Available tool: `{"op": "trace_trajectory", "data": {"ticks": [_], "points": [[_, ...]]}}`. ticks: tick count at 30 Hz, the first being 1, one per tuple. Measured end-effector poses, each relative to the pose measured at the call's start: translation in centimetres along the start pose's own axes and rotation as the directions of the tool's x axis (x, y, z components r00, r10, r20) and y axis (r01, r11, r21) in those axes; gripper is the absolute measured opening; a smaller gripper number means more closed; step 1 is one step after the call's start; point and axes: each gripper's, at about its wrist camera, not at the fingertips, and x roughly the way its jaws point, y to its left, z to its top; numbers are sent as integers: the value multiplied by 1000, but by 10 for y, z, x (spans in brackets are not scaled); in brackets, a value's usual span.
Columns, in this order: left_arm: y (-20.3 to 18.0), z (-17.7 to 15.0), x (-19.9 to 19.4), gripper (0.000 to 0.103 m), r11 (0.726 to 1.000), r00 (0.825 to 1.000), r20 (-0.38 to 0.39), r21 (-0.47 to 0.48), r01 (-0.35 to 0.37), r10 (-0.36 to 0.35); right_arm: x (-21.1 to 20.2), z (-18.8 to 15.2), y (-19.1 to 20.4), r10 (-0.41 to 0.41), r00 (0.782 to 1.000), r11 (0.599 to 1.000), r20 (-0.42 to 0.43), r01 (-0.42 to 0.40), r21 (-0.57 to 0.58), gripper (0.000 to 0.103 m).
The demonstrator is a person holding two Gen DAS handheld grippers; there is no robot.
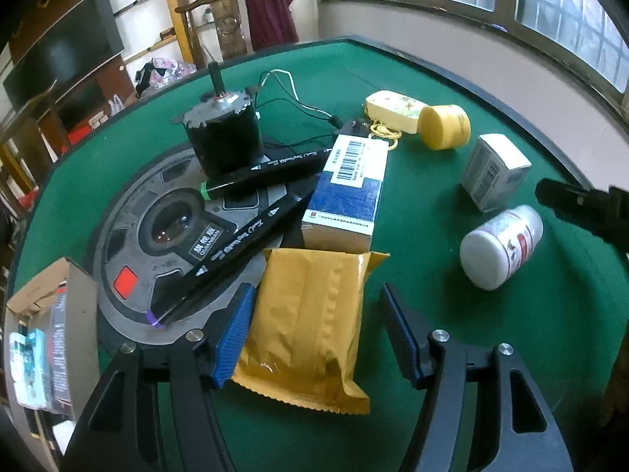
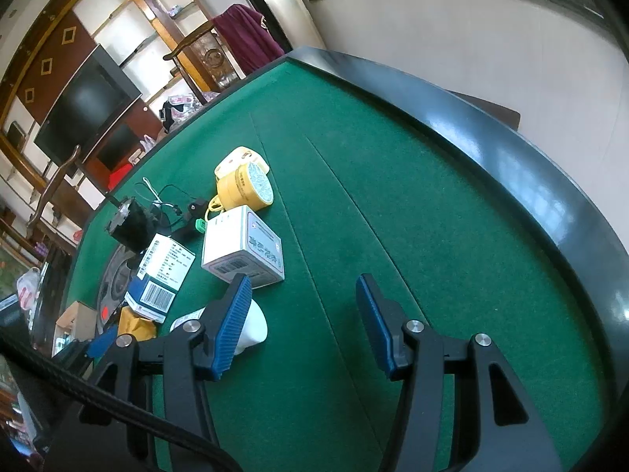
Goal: Organize objects
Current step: 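Grasp the yellow padded envelope with the left tool, then grasp the red-labelled white medicine bottle with the right tool while the left holds the envelope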
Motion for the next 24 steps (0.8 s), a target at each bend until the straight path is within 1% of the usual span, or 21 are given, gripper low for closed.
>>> {"op": "trace_trajectory", "data": {"ticks": [4,5,6,7,9,12,16,19,22,24], "points": [[3,-2,0,58,999,1000,0,-39,12,-12,1,0,1,-1,1000,1000,-4,1,-4,54],[3,-3,0,57,999,1000,-1,-42,17,-17,2,0,1,-2,1000,1000,-5,2,-6,54],[4,-4,-1,53,999,1000,1,-44,19,-19,2,0,1,1,1000,1000,-7,-1,-6,54],[5,-5,-3,42,999,1000,6,-48,17,-17,3,0,1,4,1000,1000,-8,-4,-7,54],[7,-7,-7,39,997,999,4,-62,34,-34,2,-1,2,21,1000,1000,-5,-21,-13,54],[11,-12,-15,38,995,999,12,-85,48,-47,1,-3,10,49,999,998,-2,-49,-43,54],[9,-23,-35,38,990,995,26,-102,100,-98,4,-7,23,73,997,991,-20,-75,-111,54],[6,-36,-59,39,984,988,57,-104,148,-143,8,-12,33,70,997,985,-34,-74,-157,54],[4,-50,-77,39,974,978,77,-109,199,-192,11,-13,37,68,997,982,-29,-72,-175,58],[3,-58,-85,39,970,975,85,-113,216,-207,15,-13,38,104,994,980,-39,-109,-168,58]]}}
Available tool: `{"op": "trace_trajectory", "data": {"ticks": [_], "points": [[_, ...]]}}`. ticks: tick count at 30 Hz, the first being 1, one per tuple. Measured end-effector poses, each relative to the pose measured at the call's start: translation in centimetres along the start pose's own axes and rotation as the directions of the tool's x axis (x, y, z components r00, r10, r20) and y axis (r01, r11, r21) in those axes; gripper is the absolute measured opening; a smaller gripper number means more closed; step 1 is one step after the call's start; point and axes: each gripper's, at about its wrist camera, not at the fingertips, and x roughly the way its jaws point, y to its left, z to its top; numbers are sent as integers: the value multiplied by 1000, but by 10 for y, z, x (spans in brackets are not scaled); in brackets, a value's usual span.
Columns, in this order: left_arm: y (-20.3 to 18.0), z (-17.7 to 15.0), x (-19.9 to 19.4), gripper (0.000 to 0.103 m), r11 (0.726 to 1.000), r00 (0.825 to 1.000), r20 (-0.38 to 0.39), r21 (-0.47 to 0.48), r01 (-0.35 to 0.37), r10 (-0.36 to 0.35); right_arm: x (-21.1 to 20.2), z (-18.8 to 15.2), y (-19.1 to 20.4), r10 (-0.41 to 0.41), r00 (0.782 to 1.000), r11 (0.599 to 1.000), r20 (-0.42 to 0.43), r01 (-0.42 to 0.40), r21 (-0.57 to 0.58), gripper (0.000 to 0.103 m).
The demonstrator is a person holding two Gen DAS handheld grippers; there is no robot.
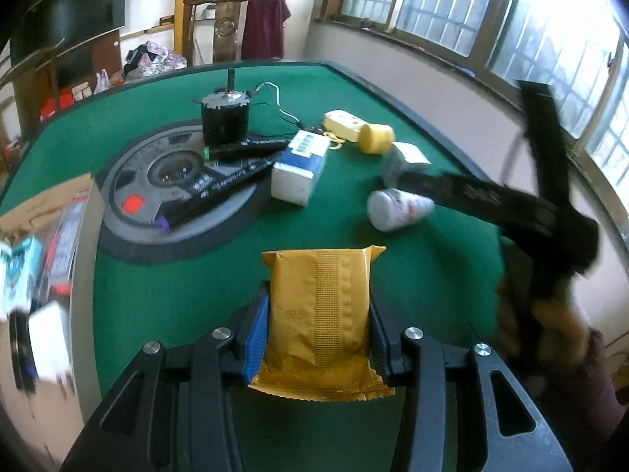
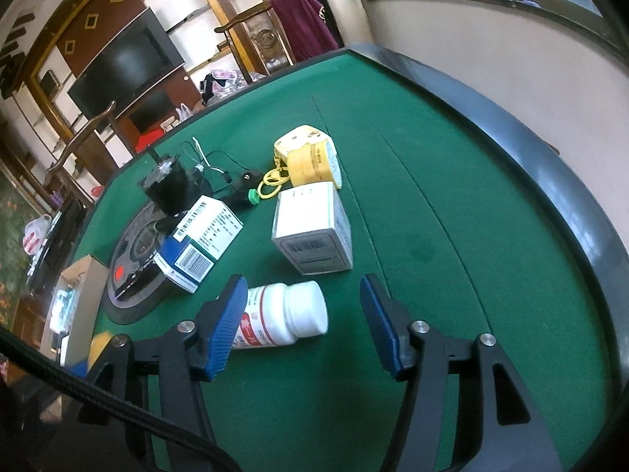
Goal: Organize objects
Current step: 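Grasp the red-labelled white medicine bottle with the right tool while the left holds the envelope, then carry the envelope and bottle into the tray and open both tools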
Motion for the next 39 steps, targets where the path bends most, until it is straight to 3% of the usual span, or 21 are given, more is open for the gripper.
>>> {"op": "trace_trajectory", "data": {"ticks": [2,4,7,9,12,16,18,22,28,33,35,36,37,39], "points": [[2,-9,-8,39,1000,1000,10,-14,-4,4,4,-1,1,84,996,996,-31,-84,6,58],[6,-17,-15,39,999,1000,20,-38,-2,3,5,-3,4,194,979,981,-69,-194,15,60],[19,-27,-25,39,995,1000,28,-101,11,-9,7,-9,11,376,915,926,-144,-375,35,60],[28,-33,-31,39,990,999,38,-140,6,-1,12,-10,14,417,892,908,-173,-416,47,60],[40,-38,-36,39,981,998,57,-192,-4,15,17,-11,15,344,923,938,-173,-344,31,60],[52,-45,-43,39,969,997,79,-246,6,13,17,-10,12,309,940,951,-143,-307,33,60],[55,-48,-49,39,967,996,93,-255,10,15,13,-9,16,260,959,965,-108,-262,-4,60],[62,-54,-62,39,965,994,109,-262,12,17,7,-8,41,194,977,971,-92,-205,-125,60],[84,-68,-86,39,954,989,140,-299,-12,56,31,-16,90,37,984,923,-175,-101,-372,60],[108,-83,-100,39,937,983,155,-347,-42,101,41,-32,103,-95,982,882,-162,7,-471,60],[118,-90,-105,39,929,981,162,-367,-43,110,40,-35,101,-104,980,886,-172,12,-463,51],[122,-92,-106,39,926,980,164,-375,-45,114,40,-36,99,-109,978,891,-177,18,-453,38],[126,-95,-108,39,922,979,168,-384,-47,120,39,-36,96,-106,978,900,-181,17,-436,33],[136,-100,-113,39,915,976,174,-399,-50,129,36,-36,91,-94,978,916,-188,11,-400,33]]}}
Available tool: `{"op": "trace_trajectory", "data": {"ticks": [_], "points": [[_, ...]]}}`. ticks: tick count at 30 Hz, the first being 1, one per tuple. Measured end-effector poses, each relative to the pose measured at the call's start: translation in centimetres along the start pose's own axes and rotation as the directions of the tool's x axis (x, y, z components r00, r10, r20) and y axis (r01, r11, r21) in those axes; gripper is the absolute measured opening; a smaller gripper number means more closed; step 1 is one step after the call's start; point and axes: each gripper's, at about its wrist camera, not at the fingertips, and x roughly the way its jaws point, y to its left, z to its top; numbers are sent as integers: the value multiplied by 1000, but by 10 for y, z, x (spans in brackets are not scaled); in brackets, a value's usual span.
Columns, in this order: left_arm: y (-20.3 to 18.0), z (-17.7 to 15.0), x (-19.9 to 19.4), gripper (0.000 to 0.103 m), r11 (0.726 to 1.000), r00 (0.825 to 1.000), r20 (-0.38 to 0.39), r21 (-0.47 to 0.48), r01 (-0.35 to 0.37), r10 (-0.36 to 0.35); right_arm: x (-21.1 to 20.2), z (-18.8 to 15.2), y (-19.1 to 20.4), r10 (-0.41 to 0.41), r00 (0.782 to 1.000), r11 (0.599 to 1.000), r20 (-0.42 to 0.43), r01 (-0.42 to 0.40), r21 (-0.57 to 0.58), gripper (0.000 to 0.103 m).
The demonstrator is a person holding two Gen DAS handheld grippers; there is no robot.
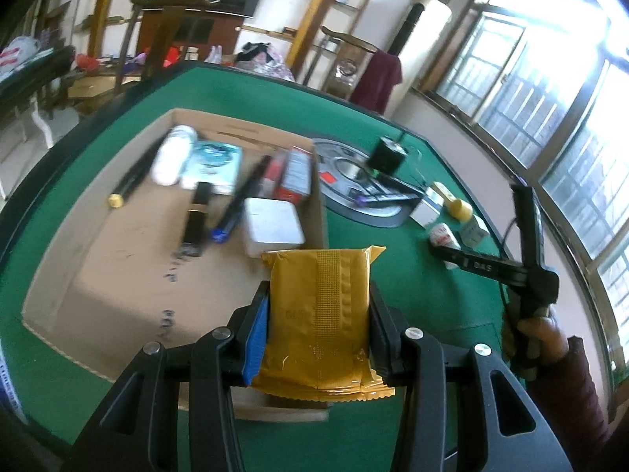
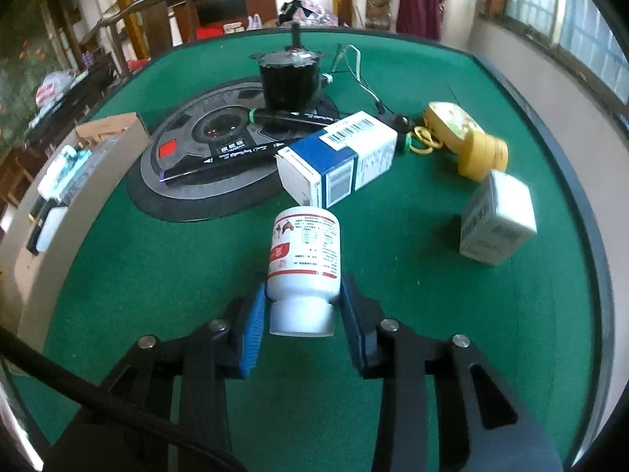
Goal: Organize objects
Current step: 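Carry the envelope and bottle into the tray and open both tools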
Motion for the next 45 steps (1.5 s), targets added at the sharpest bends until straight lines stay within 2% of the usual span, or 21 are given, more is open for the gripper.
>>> {"op": "trace_trajectory", "data": {"ticks": [4,7,13,17,21,24,28,33,36,40,43,45], "points": [[22,2,-9,39,999,1000,17,-39,-11,12,-9,-3,-5,47,999,996,2,-47,70,33],[40,6,-15,39,998,998,28,-47,-51,52,-22,-3,-1,105,994,989,14,-106,105,33],[78,27,-14,39,985,985,25,-41,-168,169,-56,7,44,214,975,975,55,-217,54,33],[101,42,-1,39,975,975,-1,-30,-220,220,-61,14,89,310,950,950,45,-311,25,33],[116,55,20,39,970,969,-42,-9,-243,243,-46,22,134,399,917,917,-6,-398,34,33],[122,64,37,39,969,965,-82,3,-249,248,-31,24,164,414,909,910,-41,-413,26,34],[125,73,54,39,967,959,-130,16,-253,252,-8,22,202,447,889,895,-101,-446,28,34],[125,79,66,39,966,955,-145,20,-257,257,15,18,238,461,873,886,-161,-463,25,34],[126,80,66,41,967,957,-143,9,-255,253,24,17,247,455,873,888,-177,-459,21,34],[126,79,65,49,975,965,-143,3,-223,221,33,15,247,443,876,895,-192,-446,26,34],[130,79,63,50,979,969,-149,-23,-202,196,33,14,245,438,878,897,-194,-442,22,34],[134,79,56,50,982,975,-139,-58,-181,172,33,13,248,418,887,905,-195,-426,2,34]]}}
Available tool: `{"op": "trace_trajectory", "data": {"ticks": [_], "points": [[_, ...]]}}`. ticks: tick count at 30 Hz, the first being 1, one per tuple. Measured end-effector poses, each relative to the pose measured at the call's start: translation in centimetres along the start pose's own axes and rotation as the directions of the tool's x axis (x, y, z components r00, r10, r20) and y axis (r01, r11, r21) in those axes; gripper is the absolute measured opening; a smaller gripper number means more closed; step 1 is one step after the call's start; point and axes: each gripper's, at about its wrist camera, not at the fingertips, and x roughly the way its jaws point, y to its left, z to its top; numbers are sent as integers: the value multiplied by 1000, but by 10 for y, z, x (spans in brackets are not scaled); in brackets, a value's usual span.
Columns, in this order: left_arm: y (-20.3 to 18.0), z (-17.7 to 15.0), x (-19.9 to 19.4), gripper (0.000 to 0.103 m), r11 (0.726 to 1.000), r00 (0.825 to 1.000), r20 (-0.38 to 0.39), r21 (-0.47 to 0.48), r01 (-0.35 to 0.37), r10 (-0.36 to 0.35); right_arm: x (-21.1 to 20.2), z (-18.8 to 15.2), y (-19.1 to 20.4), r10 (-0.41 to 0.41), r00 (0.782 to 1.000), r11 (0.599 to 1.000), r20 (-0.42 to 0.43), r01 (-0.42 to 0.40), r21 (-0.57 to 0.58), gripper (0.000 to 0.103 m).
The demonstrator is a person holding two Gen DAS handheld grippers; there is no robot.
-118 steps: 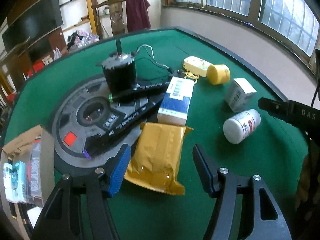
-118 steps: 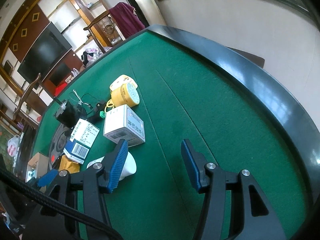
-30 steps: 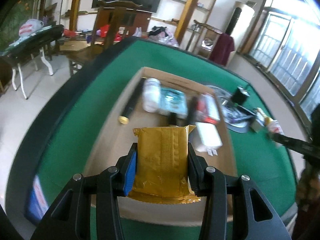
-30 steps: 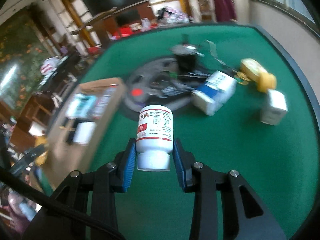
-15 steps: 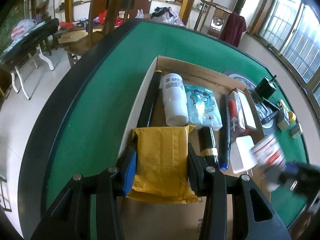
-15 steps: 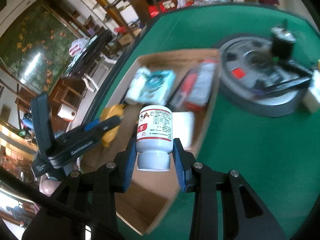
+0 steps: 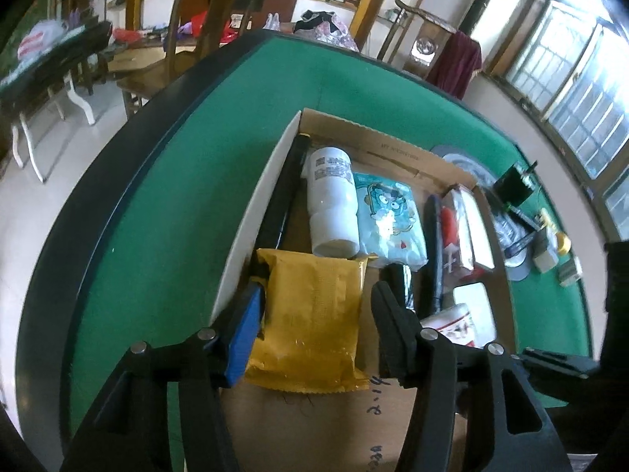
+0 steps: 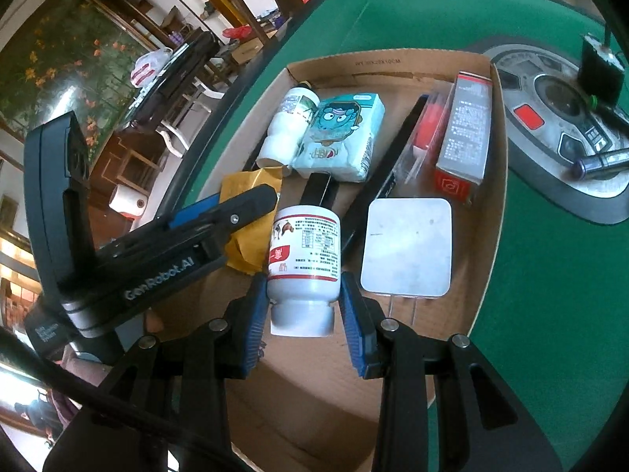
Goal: Organize objects
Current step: 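Carry the envelope and bottle into the tray and open both tools, then withdraw both tools from the tray back over the table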
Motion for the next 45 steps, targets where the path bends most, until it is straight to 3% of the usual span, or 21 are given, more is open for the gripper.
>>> {"op": "trace_trajectory", "data": {"ticks": [7,13,18,21,25,28,34,38,41,45], "points": [[3,-1,-43,59,999,993,118,-37,32,-28,1,-7,7,-44,999,998,-2,44,-35,34],[0,-6,-56,60,1000,989,149,-24,10,-6,-9,-11,5,-52,998,998,19,53,-45,40],[-11,-13,-62,60,1000,988,155,-18,17,-14,-35,-19,-4,-43,995,999,95,46,-28,41],[-22,-18,-69,60,1000,986,163,-2,22,-21,-54,-24,-10,-60,988,998,140,63,-21,47],[-41,-22,-85,60,999,979,199,24,27,-31,-80,-33,-24,-90,977,996,191,92,1,48],[-68,-26,-114,60,997,953,298,73,26,-47,-104,-39,-37,-142,961,990,237,143,14,48],[-140,-40,-171,60,981,879,450,175,89,-160,-186,-59,-75,-251,895,967,369,244,67,47],[-195,-47,-200,60,954,840,468,243,176,-274,-257,-79,-89,-288,826,957,484,270,109,47],[-247,-51,-229,60,915,802,460,313,255,-380,-313,-94,-92,-295,783,955,547,268,130,52],[-294,-46,-278,60,874,751,476,394,284,-458,-389,-110,-88,-321,722,945,612,290,154,52]]}}
